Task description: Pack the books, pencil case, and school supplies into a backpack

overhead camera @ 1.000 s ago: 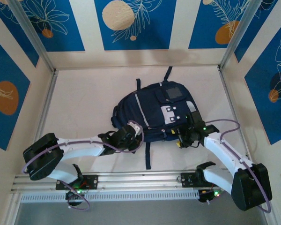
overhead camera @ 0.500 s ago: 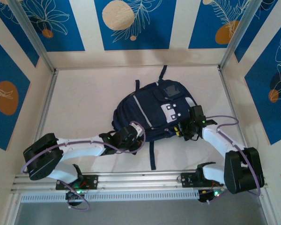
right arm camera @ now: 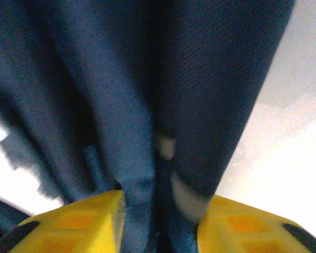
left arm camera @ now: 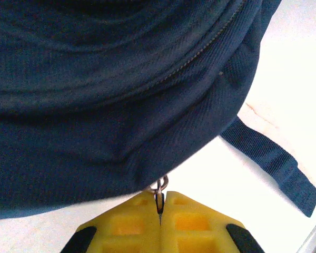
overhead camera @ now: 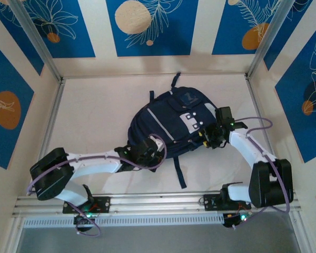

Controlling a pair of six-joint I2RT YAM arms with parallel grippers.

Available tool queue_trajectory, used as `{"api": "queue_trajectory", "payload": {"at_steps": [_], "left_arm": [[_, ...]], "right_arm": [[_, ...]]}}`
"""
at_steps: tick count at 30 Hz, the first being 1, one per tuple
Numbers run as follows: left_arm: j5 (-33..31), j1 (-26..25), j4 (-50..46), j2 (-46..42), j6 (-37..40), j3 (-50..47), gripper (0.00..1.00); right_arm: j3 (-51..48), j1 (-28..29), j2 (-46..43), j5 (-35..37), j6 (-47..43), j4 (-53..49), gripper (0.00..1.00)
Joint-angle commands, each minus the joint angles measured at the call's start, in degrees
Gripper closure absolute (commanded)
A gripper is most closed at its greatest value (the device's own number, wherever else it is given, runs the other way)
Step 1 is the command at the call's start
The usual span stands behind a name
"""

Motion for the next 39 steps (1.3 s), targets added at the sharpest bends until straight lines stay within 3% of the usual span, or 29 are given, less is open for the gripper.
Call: {"api": "queue_trajectory", "payload": {"at_steps": [1,3,9,15,20,24,32,37,39], "left_arm": [[4.9,-0.7,-0.7,1.5,0.0,3.7,1.0],[6.3,-0.8,-0.8,1.9,0.3,4.3,1.0],[10.7,-1.0,2.2,2.2,0.6,3.8,1.0],[12.8,-1.9,2.5,4.0,0.2,5.7,1.0],[13.7,-2.2,2.4,4.5,-0.3,6.1,1.0],[13.9,-2.3,2.5,3.7,-0.9,5.3,1.0],[12.9,-2.2,1.8,2.8,-1.0,4.8,1.0],[10.4,-2.3,1.0,2.1,-1.7,3.6,1.0],[9.4,-2.2,0.8,1.4,-2.0,2.7,1.0]], "right_arm": [[-0.7,2.3,-7.2,0.7,1.9,-7.4,0.56],[-3.3,4.0,-11.2,0.3,5.0,-8.6,0.55],[-14.2,9.4,-19.7,-6.5,14.7,1.8,0.54],[-20.1,14.2,-18.9,-5.5,17.9,13.4,0.45],[-23.8,14.9,-16.6,-5.8,19.0,21.9,0.43],[-24.5,15.2,-16.2,-3.7,17.0,24.4,0.53],[-24.9,15.2,-15.0,-3.0,14.2,25.2,0.89],[-24.8,14.6,-16.1,-2.5,13.0,23.5,1.0],[-24.8,14.0,-16.6,-2.4,12.7,22.7,1.0]]}}
